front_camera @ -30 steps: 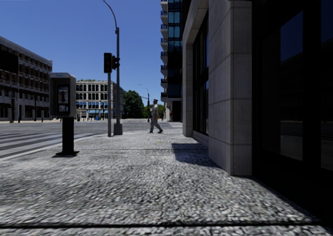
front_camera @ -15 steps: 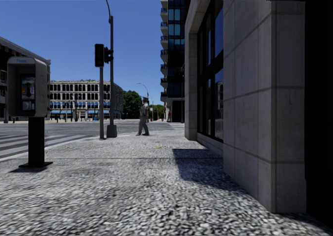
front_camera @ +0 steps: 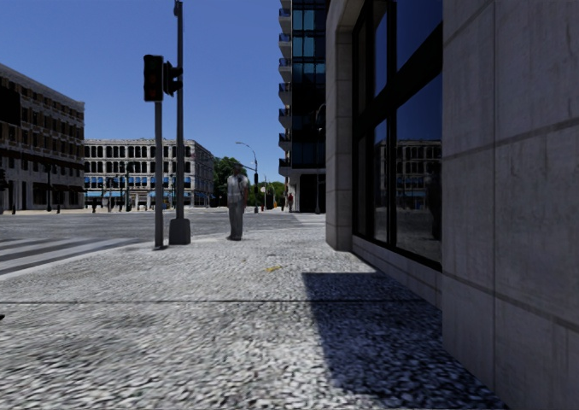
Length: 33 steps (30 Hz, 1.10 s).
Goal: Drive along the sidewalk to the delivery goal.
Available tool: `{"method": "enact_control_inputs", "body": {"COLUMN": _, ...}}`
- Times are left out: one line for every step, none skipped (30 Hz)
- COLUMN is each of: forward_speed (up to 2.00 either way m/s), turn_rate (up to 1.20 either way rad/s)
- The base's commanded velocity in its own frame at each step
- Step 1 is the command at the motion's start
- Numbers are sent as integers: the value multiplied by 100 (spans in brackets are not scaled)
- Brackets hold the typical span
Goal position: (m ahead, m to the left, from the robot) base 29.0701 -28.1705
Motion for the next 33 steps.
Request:
{"method": "enact_control_inputs", "body": {"forward_speed": 200, "turn_rate": 0}}
{"method": "enact_control_inputs", "body": {"forward_speed": 200, "turn_rate": 0}}
{"method": "enact_control_inputs", "body": {"forward_speed": 200, "turn_rate": 0}}
{"method": "enact_control_inputs", "body": {"forward_speed": 200, "turn_rate": 0}}
{"method": "enact_control_inputs", "body": {"forward_speed": 200, "turn_rate": 0}}
{"method": "enact_control_inputs", "body": {"forward_speed": 200, "turn_rate": 0}}
{"method": "enact_control_inputs", "body": {"forward_speed": 200, "turn_rate": 0}}
{"method": "enact_control_inputs", "body": {"forward_speed": 200, "turn_rate": 0}}
{"method": "enact_control_inputs", "body": {"forward_speed": 200, "turn_rate": 0}}
{"method": "enact_control_inputs", "body": {"forward_speed": 200, "turn_rate": 0}}
{"method": "enact_control_inputs", "body": {"forward_speed": 200, "turn_rate": 0}}
{"method": "enact_control_inputs", "body": {"forward_speed": 200, "turn_rate": 0}}
{"method": "enact_control_inputs", "body": {"forward_speed": 200, "turn_rate": 0}}
{"method": "enact_control_inputs", "body": {"forward_speed": 200, "turn_rate": 0}}
{"method": "enact_control_inputs", "body": {"forward_speed": 200, "turn_rate": 0}}
{"method": "enact_control_inputs", "body": {"forward_speed": 200, "turn_rate": 0}}
{"method": "enact_control_inputs", "body": {"forward_speed": 200, "turn_rate": 0}}
{"method": "enact_control_inputs", "body": {"forward_speed": 200, "turn_rate": 0}}
{"method": "enact_control_inputs", "body": {"forward_speed": 200, "turn_rate": 0}}
{"method": "enact_control_inputs", "body": {"forward_speed": 200, "turn_rate": 0}}
{"method": "enact_control_inputs", "body": {"forward_speed": 200, "turn_rate": 0}}
{"method": "enact_control_inputs", "body": {"forward_speed": 200, "turn_rate": 0}}
{"method": "enact_control_inputs", "body": {"forward_speed": 200, "turn_rate": 0}}
{"method": "enact_control_inputs", "body": {"forward_speed": 200, "turn_rate": 0}}
{"method": "enact_control_inputs", "body": {"forward_speed": 200, "turn_rate": 0}}
{"method": "enact_control_inputs", "body": {"forward_speed": 200, "turn_rate": 0}}
{"method": "enact_control_inputs", "body": {"forward_speed": 200, "turn_rate": 0}}
{"method": "enact_control_inputs", "body": {"forward_speed": 200, "turn_rate": 0}}
{"method": "enact_control_inputs", "body": {"forward_speed": 200, "turn_rate": 0}}
{"method": "enact_control_inputs", "body": {"forward_speed": 200, "turn_rate": 0}}
{"method": "enact_control_inputs", "body": {"forward_speed": 200, "turn_rate": 0}}
{"method": "enact_control_inputs", "body": {"forward_speed": 200, "turn_rate": 0}}
{"method": "enact_control_inputs", "body": {"forward_speed": 200, "turn_rate": 0}}
